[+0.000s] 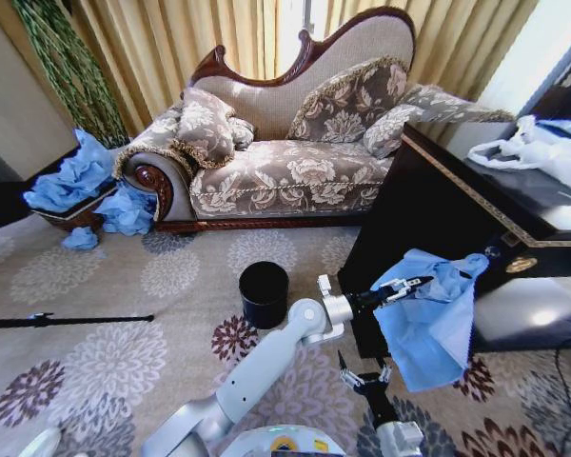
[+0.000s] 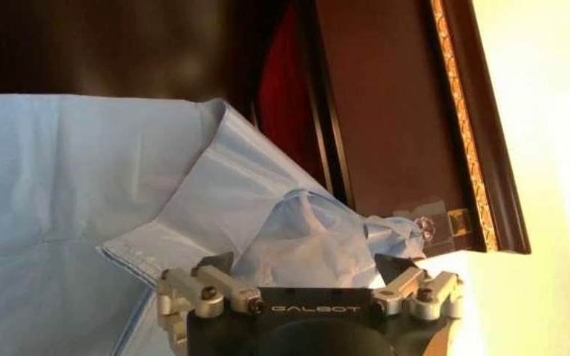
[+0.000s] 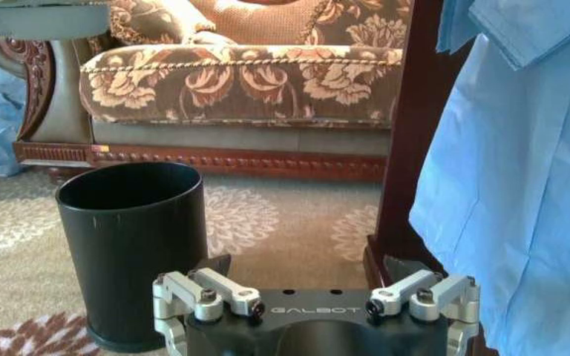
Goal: Place a garbage bag over the trash bin.
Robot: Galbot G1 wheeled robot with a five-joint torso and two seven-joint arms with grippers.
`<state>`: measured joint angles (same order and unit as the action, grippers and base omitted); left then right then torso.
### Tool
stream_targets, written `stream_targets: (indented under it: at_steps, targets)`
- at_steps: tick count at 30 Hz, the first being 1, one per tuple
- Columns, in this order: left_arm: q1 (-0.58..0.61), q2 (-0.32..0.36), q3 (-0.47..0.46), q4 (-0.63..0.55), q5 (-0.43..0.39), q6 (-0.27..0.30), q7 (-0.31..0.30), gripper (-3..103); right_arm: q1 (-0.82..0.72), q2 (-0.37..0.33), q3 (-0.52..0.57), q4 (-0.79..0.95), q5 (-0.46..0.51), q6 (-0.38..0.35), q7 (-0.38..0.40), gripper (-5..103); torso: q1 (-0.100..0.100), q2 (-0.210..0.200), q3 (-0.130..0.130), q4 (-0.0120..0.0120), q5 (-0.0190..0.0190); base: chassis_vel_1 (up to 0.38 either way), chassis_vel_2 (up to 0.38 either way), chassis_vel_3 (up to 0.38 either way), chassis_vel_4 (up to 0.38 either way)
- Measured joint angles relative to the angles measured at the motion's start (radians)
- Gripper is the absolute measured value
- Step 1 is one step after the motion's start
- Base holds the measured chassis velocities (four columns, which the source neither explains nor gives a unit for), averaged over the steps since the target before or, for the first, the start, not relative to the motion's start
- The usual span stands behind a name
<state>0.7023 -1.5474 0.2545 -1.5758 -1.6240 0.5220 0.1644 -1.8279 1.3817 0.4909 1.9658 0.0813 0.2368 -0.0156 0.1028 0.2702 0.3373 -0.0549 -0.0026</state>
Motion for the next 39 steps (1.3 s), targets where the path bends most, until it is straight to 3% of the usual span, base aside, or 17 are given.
stream_targets:
  at_steps: [2, 7, 9, 12, 14, 16, 26, 35, 39]
  targets:
    - [0.002, -0.001, 0.0, 0.0, 0.001, -0.001, 0.0, 96, 0.0, -0.001, 0.0, 0.0, 0.0, -0.001, 0.0, 100, 0.0, 0.0, 0.0, 0.0, 0.0, 0.0, 0.0, 0.0, 0.0]
    - [0.004, -0.002, 0.0, 0.002, 0.003, -0.006, 0.004, 76, 0.001, 0.0, -0.003, 0.0, 0.0, -0.002, 0.001, 100, 0.0, 0.0, 0.0, 0.0, 0.0, 0.0, 0.0, 0.0, 0.0]
    - [0.003, -0.004, 0.0, 0.005, 0.004, -0.006, 0.006, 76, 0.001, 0.001, -0.004, -0.001, -0.001, -0.002, 0.001, 100, 0.0, 0.0, 0.0, 0.0, 0.0, 0.0, 0.0, 0.0, 0.0]
    - [0.004, -0.014, 0.0, 0.01, 0.007, -0.006, 0.011, 64, 0.001, 0.003, -0.008, -0.001, -0.004, -0.002, 0.001, 100, 0.0, 0.0, 0.0, 0.0, 0.0, 0.0, 0.0, 0.0, 0.0]
    - [0.005, -0.017, 0.0, 0.011, 0.01, -0.006, 0.013, 64, 0.001, 0.003, -0.008, -0.001, -0.004, -0.002, 0.001, 100, 0.0, 0.0, 0.0, 0.0, 0.0, 0.0, 0.0, 0.0, 0.0]
    - [0.011, -0.027, 0.0, 0.015, 0.018, -0.006, 0.016, 53, 0.0, 0.002, -0.008, 0.0, -0.005, -0.002, 0.001, 100, 0.0, 0.0, 0.0, 0.0, 0.0, 0.0, 0.0, 0.0, 0.0]
    - [0.016, -0.029, 0.0, 0.013, 0.025, -0.007, 0.018, 32, -0.002, 0.002, -0.007, 0.0, -0.008, -0.001, 0.001, 100, 0.0, 0.0, 0.0, 0.0, 0.0, 0.0, 0.0, 0.0, 0.0]
    - [0.02, -0.03, -0.006, 0.011, 0.04, -0.01, 0.03, 2, -0.001, -0.001, -0.01, -0.001, -0.01, -0.001, 0.001, 100, 0.0, 0.0, 0.0, 0.0, 0.0, 0.0, 0.0, 0.0, 0.0]
    - [0.02, -0.031, -0.006, 0.01, 0.043, -0.011, 0.032, 1, -0.003, -0.001, -0.01, 0.0, -0.011, -0.001, 0.001, 100, 0.0, 0.0, 0.0, 0.0, 0.0, 0.0, 0.0, 0.0, 0.0]
